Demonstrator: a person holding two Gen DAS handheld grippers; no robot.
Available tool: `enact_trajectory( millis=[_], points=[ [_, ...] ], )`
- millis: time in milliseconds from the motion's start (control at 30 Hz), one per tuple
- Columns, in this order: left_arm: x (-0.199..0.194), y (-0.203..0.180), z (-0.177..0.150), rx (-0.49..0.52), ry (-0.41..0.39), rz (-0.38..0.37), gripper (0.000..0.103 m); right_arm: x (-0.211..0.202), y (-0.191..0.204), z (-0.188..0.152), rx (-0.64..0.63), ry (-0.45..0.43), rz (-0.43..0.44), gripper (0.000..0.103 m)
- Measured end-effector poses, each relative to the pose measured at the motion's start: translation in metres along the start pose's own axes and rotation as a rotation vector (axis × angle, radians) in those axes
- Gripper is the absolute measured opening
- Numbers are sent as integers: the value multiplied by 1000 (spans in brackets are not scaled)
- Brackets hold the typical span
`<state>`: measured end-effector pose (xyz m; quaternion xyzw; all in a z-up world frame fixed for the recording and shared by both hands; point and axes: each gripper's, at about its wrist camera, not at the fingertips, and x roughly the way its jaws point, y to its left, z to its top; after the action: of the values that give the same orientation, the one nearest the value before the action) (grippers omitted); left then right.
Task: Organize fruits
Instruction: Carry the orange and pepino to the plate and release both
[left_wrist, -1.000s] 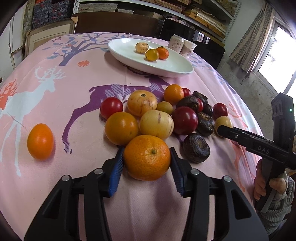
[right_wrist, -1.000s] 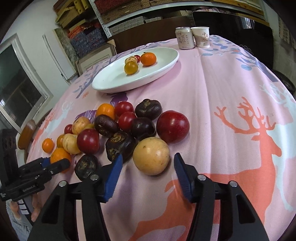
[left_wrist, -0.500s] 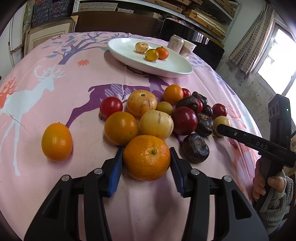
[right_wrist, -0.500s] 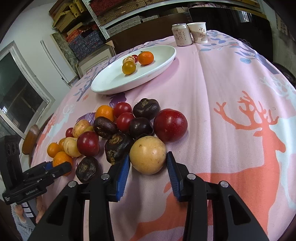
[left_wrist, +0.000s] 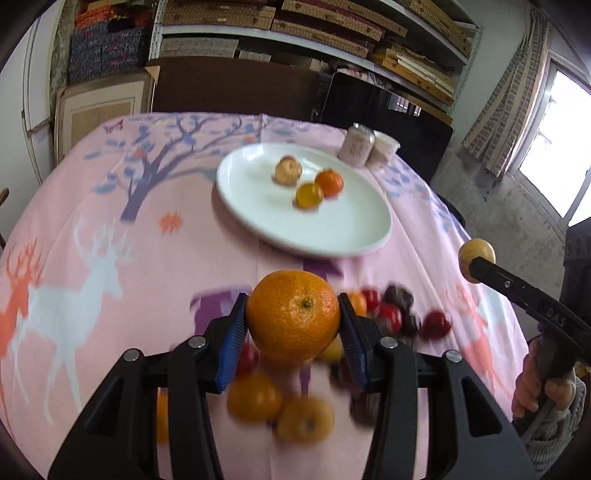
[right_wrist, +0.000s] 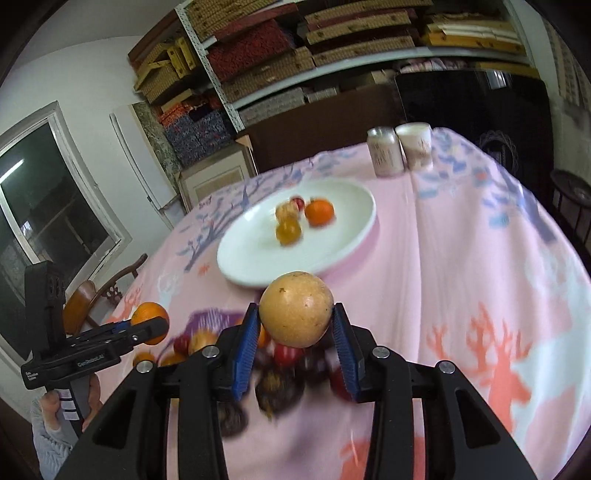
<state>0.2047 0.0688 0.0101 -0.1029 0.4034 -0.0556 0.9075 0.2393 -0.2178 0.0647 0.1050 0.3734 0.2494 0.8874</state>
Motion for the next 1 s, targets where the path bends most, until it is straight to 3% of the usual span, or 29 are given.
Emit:
enact_trajectory(
  millis=[100, 267, 533, 567, 700, 1000],
  points=[
    [23, -6, 35, 17, -12, 17, 47, 27, 5, 30, -14, 3, -15, 40],
    [65, -9, 73, 22, 6, 16, 47, 77, 5, 54, -33, 42, -38, 40],
    [115, -4, 80, 25, 96, 14, 47, 117, -4, 49, -51, 115, -58, 42],
    [116, -3, 80, 19, 97, 9, 48, 117, -4, 47, -43, 112, -55, 46],
    [108, 0, 80, 13, 53, 7, 71, 109, -10, 49, -22, 64, -60, 56],
    [88, 1, 76, 20, 2, 32, 85, 97, -16, 44, -5, 26, -76, 65]
  ],
)
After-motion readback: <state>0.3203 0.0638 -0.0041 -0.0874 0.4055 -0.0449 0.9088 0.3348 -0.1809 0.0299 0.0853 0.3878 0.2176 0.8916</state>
